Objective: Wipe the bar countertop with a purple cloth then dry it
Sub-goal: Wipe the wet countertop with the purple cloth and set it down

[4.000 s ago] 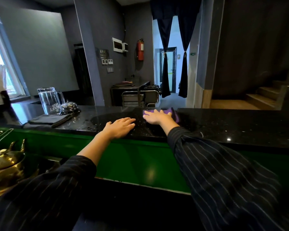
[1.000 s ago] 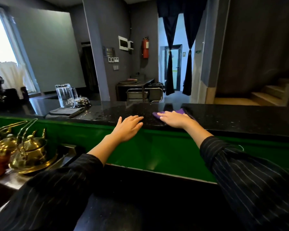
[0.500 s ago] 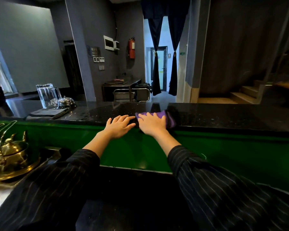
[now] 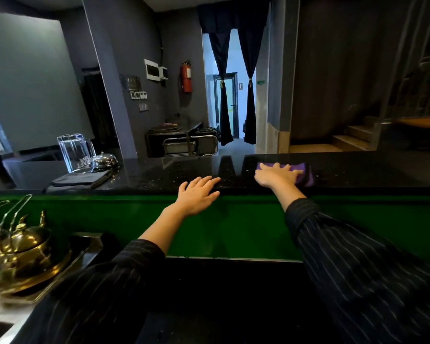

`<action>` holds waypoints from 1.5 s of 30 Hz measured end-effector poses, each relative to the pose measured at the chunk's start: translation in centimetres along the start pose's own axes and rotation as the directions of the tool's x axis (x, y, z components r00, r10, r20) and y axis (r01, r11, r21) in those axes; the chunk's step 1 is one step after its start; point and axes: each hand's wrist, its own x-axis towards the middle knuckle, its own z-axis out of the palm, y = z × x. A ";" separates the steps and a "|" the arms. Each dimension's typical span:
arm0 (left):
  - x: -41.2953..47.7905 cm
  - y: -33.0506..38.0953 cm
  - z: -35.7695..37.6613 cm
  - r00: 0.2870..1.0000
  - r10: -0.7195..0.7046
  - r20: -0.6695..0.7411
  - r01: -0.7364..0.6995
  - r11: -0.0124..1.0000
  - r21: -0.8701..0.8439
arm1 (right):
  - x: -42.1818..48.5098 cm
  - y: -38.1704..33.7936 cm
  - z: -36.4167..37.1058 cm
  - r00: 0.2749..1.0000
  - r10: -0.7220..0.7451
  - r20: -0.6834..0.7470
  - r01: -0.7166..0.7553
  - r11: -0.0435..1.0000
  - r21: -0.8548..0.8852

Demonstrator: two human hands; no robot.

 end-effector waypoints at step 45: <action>-2.5 -20.5 -4.2 0.990 -0.050 -0.134 0.042 0.997 -0.063 | 3.3 -27.7 1.7 0.653 -0.729 0.208 0.713 0.683 0.156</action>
